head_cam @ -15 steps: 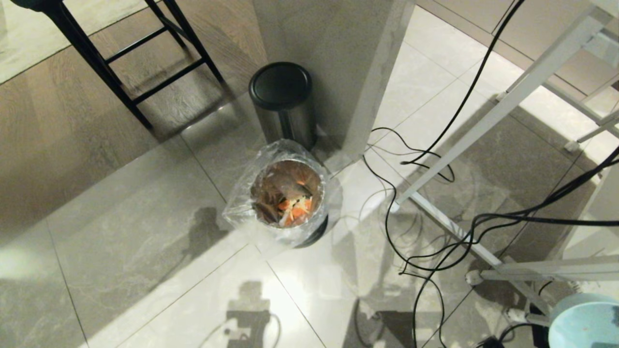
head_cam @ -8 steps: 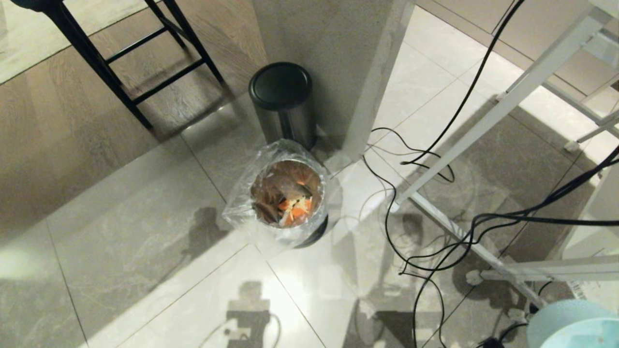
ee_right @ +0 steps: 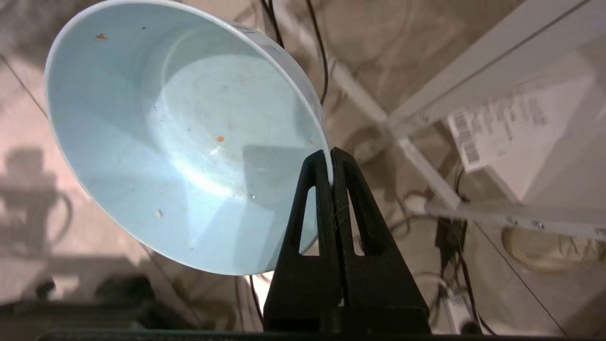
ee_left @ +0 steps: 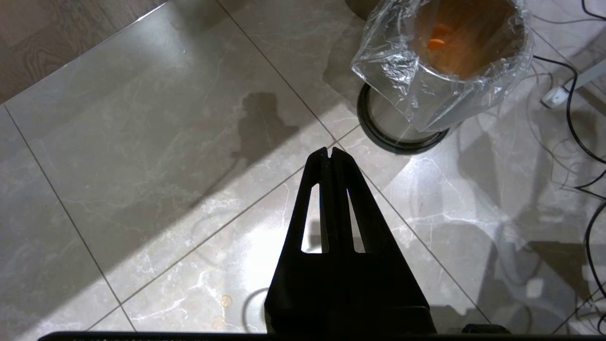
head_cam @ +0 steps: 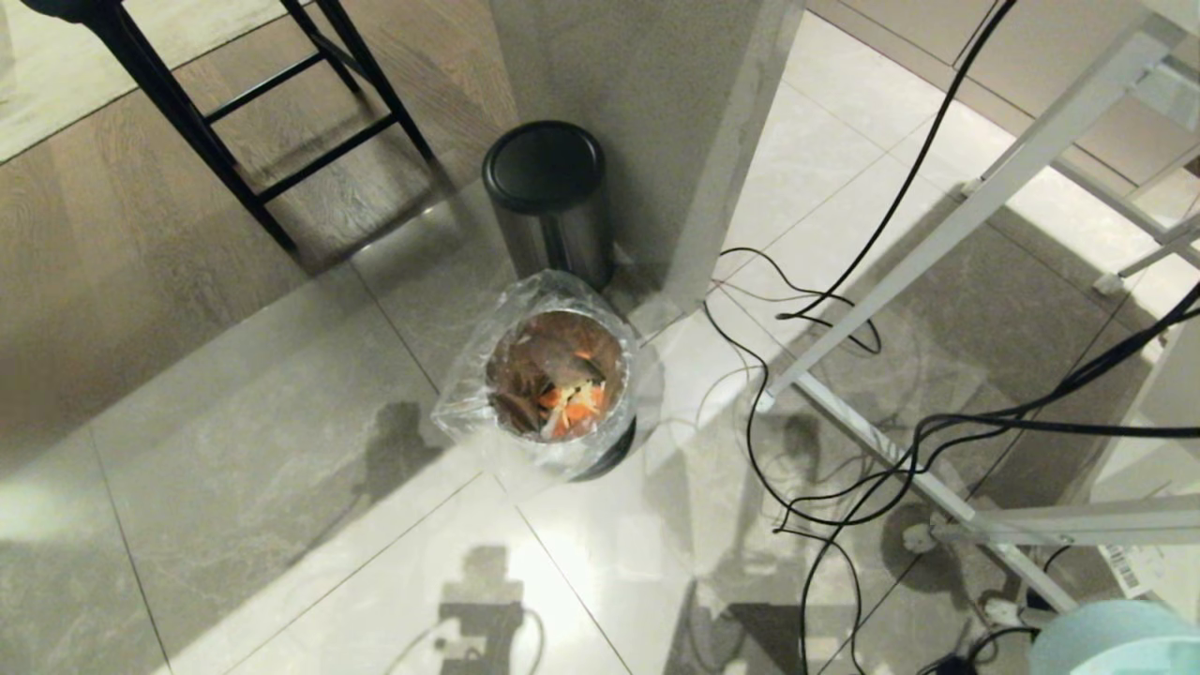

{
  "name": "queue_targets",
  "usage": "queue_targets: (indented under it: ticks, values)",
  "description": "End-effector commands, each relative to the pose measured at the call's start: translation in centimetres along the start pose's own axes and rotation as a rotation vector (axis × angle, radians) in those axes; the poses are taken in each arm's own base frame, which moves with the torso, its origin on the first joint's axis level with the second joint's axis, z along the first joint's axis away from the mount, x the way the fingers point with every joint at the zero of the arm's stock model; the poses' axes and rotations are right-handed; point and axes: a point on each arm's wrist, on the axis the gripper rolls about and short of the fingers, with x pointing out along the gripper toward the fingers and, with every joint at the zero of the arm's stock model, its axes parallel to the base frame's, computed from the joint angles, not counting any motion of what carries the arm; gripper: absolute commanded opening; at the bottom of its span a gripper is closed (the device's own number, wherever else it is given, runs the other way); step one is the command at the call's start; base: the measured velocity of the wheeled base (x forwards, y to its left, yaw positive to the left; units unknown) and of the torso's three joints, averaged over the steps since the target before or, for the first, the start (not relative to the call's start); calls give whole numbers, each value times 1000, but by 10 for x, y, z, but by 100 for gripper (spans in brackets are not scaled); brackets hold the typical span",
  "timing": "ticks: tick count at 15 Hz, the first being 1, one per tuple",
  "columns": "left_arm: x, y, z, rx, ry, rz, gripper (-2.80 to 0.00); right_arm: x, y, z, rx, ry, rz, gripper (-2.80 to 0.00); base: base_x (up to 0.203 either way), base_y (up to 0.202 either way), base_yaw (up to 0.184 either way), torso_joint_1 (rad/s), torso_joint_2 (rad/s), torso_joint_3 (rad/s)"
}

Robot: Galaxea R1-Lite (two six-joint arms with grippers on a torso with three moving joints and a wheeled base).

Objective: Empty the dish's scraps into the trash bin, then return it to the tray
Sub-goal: Put the bowl back to the table

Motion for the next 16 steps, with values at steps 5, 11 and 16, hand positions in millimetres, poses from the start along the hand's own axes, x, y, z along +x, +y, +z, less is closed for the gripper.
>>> queue_targets:
  ticks: [5,11,16]
  values:
    - [0,0,0,0,-1,1,-280,-15,0,-5,36,-187,-6,-280,0,0,0,0,0,0]
    - [0,0,0,0,1,1,-280,-15,0,-5,42,-187,-7,-280,0,0,0,0,0,0]
    - [0,0,0,0,1,1,-280,-15,0,-5,45,-187,-6,-280,0,0,0,0,0,0]
